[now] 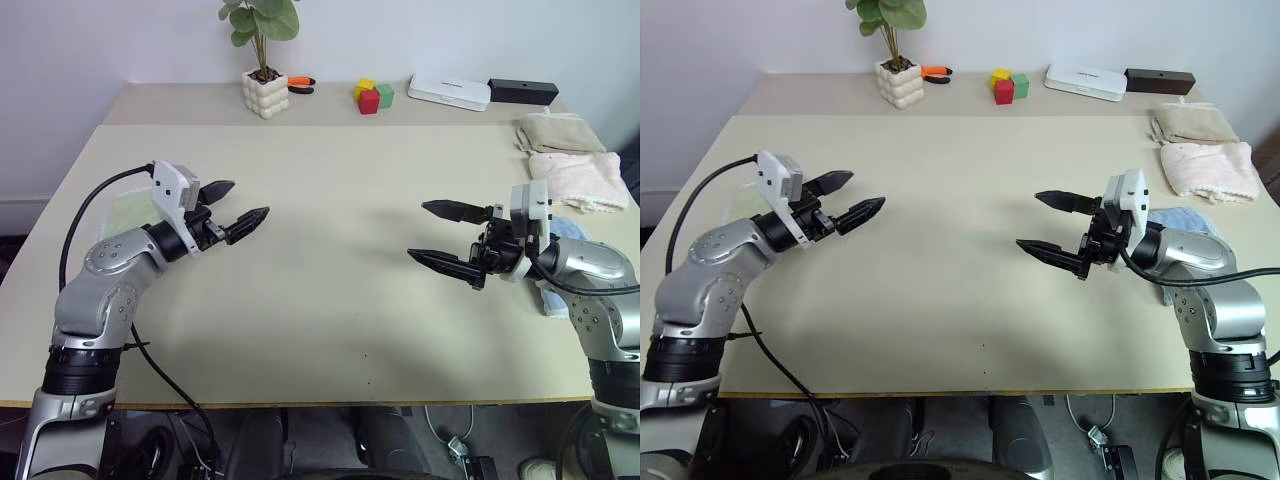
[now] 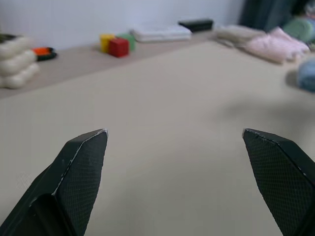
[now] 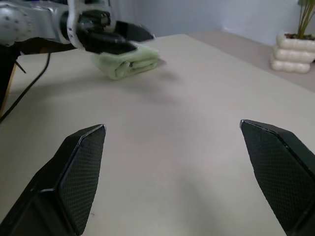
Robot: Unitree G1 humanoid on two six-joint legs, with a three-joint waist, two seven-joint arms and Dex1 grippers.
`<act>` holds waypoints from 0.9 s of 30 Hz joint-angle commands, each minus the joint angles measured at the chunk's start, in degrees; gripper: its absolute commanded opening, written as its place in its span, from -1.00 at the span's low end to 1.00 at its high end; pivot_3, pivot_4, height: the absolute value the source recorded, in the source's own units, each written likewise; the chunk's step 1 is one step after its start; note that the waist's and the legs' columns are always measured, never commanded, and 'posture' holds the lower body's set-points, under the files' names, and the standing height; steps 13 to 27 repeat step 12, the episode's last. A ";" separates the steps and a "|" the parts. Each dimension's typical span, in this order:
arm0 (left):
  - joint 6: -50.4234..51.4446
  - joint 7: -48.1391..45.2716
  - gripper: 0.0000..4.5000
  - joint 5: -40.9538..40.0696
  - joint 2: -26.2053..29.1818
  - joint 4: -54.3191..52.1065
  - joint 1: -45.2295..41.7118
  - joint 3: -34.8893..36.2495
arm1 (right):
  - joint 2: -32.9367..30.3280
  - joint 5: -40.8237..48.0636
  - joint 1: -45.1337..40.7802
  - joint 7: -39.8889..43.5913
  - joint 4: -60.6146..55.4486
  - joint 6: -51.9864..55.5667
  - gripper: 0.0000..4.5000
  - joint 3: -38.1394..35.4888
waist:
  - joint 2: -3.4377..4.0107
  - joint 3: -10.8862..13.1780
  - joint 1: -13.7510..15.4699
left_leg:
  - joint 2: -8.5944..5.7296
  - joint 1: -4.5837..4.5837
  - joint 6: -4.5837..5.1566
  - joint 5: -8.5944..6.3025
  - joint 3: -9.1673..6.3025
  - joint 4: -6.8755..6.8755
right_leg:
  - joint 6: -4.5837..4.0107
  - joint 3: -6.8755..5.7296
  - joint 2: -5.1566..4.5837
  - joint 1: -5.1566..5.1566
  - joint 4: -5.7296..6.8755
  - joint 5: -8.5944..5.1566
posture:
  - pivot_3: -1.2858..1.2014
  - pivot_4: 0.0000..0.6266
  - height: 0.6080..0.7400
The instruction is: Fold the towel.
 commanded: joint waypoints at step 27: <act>-10.16 -8.18 1.00 7.32 -4.21 8.10 -1.59 -0.97 | -3.32 1.35 0.44 -3.02 -4.08 3.18 1.00 -3.20 | 0.00 0.00 0.04 | 0.01 -0.06 0.02 -0.01 -0.02 0.03 | 0.03 -0.01 -0.01 -0.03 0.05 0.02 | 0.03 -0.52 1.00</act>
